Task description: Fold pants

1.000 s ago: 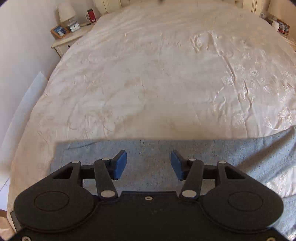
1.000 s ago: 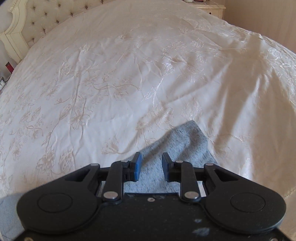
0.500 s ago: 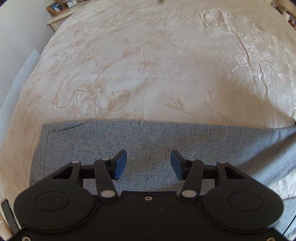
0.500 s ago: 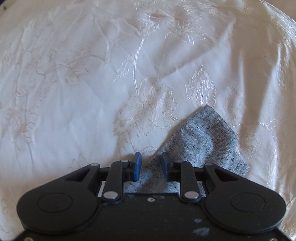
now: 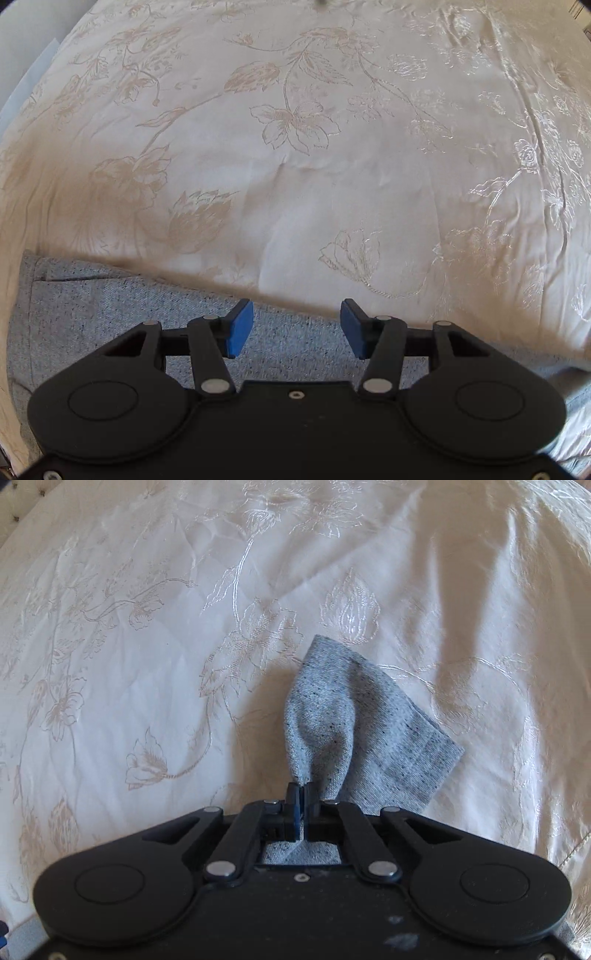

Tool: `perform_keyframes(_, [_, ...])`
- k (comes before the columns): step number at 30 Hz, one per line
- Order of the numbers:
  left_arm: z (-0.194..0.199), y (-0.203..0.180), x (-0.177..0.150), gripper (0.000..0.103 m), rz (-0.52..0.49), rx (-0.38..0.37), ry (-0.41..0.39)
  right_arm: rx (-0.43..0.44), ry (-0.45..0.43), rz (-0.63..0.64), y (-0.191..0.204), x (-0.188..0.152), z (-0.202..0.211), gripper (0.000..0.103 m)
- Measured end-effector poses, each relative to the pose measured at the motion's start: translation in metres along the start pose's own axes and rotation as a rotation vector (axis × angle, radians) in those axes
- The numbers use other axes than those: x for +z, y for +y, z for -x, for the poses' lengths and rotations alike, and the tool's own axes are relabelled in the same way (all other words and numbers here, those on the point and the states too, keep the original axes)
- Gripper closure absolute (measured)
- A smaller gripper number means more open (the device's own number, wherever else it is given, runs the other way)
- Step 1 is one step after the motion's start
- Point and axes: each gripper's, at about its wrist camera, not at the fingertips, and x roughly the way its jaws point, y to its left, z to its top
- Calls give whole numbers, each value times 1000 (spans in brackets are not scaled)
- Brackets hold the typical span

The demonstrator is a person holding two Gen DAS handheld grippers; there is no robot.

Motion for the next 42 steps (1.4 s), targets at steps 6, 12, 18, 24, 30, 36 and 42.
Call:
perform_keyframes(6, [-31, -4, 10, 44, 69, 18, 107, 42, -13, 10, -16, -12, 18, 101])
perform_keyframes(12, [-58, -15, 13, 43, 39, 86, 159, 43, -38, 56, -14, -20, 24, 101])
perform_keyframes(18, [-52, -13, 12, 98, 49, 66, 133, 62, -47, 46, -14, -18, 29, 101])
perform_keyframes(24, [49, -3, -29, 100, 2, 40, -121, 141, -123, 56, -22, -27, 85, 101])
perform_keyframes(30, [141, 22, -100, 99, -45, -20, -287, 199, -169, 46, -68, -76, 147, 101])
perform_keyframes(36, [132, 31, -194, 100, -69, 25, -208, 105, -112, 62, -113, -156, 149, 101])
perform_keyframes(42, [70, 43, -257, 103, -18, 93, -28, -1, -2, 48, -147, -223, 99, 101])
